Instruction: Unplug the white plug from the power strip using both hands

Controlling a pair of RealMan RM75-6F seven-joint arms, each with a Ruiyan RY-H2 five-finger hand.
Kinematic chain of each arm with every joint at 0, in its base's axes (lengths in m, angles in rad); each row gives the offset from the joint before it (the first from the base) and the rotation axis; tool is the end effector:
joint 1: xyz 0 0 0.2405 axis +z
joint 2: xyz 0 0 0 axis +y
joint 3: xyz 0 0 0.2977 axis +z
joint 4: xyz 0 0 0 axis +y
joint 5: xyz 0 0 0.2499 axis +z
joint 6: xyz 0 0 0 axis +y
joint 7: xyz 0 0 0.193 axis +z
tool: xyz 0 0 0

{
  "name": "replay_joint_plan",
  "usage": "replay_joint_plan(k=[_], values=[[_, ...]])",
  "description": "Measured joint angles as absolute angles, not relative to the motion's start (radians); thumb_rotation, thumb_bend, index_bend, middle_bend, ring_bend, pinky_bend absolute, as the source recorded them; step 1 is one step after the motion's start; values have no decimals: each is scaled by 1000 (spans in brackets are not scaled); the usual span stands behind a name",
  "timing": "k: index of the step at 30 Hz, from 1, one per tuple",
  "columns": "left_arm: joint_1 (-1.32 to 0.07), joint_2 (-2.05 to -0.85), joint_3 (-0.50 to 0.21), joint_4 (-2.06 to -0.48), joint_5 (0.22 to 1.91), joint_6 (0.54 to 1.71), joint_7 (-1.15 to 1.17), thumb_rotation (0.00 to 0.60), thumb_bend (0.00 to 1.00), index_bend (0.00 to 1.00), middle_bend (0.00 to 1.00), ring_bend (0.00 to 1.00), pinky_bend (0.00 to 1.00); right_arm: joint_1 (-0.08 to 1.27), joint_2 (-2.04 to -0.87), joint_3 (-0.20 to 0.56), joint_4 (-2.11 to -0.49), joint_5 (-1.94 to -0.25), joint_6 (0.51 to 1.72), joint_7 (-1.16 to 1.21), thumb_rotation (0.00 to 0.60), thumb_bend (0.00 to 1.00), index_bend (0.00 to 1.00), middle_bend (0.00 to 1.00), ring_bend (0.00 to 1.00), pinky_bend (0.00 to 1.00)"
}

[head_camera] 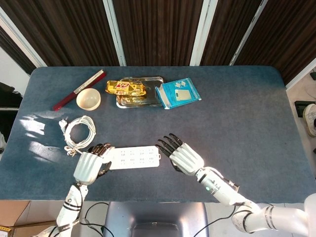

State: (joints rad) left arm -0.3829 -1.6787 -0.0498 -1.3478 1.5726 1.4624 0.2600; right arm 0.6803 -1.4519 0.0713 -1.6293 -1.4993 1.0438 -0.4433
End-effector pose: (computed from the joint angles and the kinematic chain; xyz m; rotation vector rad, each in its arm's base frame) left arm -0.2275 0.3124 -0.0508 -1.6194 -0.7123 -1.1751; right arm -0.1342 -0.3539 -0.0572 2.1220 -0.5191 1.0066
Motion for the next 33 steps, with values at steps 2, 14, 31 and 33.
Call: replay_joint_plan(k=[2,14,31,33], values=[[-359,-1660,-39,-1343,1554,1465,209,600,424,269,357,363,373,661,-1398,71,-1673,-1517,1082,-440,599,848,105,153,0,0],[-318,-1710,-40,-1025,1437,1344,-76,600,386,0,0,5,205,513,-1085,61,-1996,-1493,1223,-486,600,508,2,107,0,0],[-153,-1377,-22,-1461,1481,1636,146,600,416,0,0,0,74,173,-984,-41,-1826,-1447,1534,-277,595,181,0,26,0,0],[-116,-1307,-18,-1526,1469,1657,163,600,420,0,0,0,70,126,-1006,-48,-1738,-1437,1569,-195,599,180,0,17,0,0]])
